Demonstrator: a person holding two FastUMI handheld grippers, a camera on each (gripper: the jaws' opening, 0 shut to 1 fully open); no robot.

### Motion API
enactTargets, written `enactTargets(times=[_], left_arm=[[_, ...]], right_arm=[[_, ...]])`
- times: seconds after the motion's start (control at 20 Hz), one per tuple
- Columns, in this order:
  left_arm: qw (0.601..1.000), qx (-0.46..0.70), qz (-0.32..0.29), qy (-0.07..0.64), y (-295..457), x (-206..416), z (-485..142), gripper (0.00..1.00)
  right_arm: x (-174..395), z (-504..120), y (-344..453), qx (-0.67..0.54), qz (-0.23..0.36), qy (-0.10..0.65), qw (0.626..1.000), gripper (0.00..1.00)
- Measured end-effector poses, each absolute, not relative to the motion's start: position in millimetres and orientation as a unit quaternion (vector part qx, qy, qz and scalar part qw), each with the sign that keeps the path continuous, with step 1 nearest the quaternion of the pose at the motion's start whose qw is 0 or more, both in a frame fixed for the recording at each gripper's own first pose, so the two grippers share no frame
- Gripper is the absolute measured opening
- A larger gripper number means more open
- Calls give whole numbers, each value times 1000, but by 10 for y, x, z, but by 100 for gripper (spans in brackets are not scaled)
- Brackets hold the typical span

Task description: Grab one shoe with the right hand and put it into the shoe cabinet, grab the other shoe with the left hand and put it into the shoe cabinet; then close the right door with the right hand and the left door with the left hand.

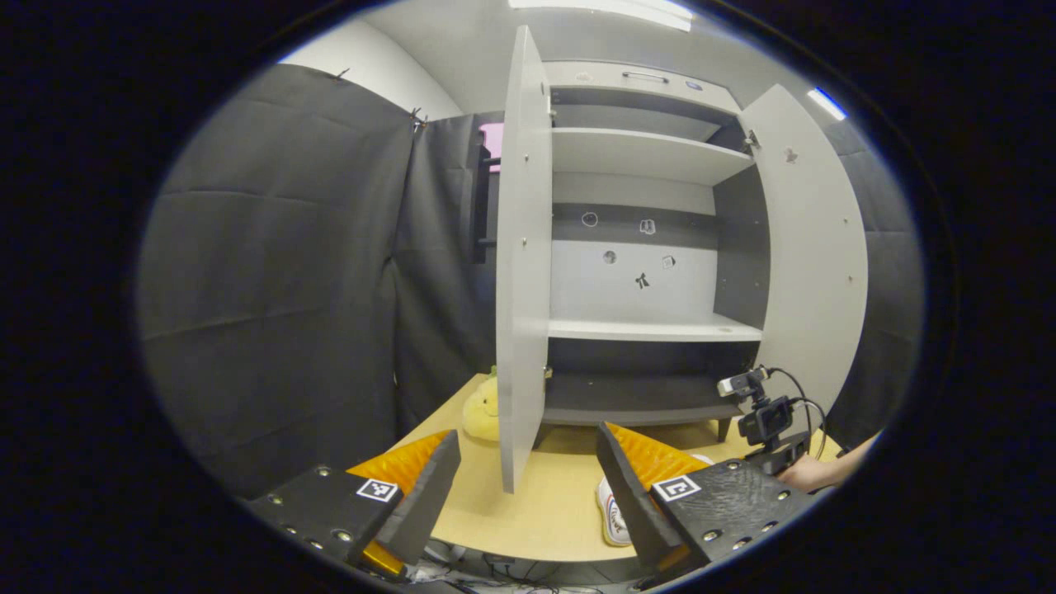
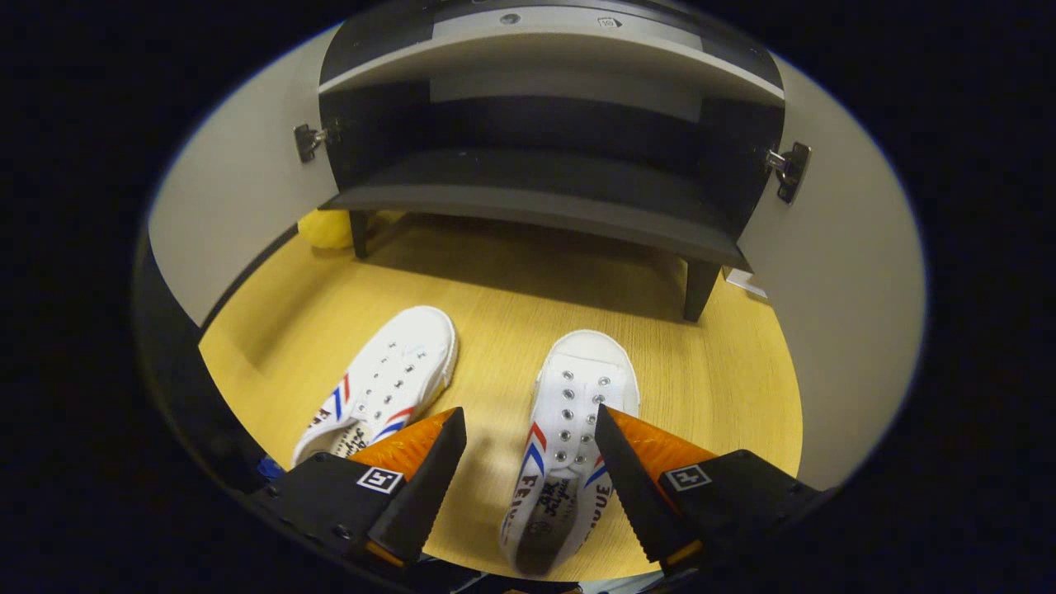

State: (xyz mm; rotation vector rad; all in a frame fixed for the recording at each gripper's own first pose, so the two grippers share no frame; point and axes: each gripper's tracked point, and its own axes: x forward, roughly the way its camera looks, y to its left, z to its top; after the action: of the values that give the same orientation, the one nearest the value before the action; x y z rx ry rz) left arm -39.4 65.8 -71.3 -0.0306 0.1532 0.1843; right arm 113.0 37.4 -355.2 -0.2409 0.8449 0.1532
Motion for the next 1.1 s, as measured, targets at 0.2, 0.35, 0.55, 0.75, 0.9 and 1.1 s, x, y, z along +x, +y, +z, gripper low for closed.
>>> enactTargets(times=[0.2,0.35,0.55,0.75,0.9,1.1], left_arm=[[992,-17,90,82,630,-412,-733,96],[993,-24,80,82,565,-392,-698,95],[994,-16,78,75,573,-420,-623,96],[993,-15,83,77,620,-473,-633,94],[993,-19,84,84,626,-504,-688,94],[993,-21,80,85,599,-476,-707,94]], right_arm=[[1165,-3745,286,-167,42,414,894,97],[1134,-3877,150,-273,32,419,866,87],[1142,-3836,180,-322,18,402,857,67],[1140,-3809,205,-289,24,408,866,69],[1135,-3747,213,-233,50,418,876,69],[1107,-3640,275,-151,63,430,888,67]])
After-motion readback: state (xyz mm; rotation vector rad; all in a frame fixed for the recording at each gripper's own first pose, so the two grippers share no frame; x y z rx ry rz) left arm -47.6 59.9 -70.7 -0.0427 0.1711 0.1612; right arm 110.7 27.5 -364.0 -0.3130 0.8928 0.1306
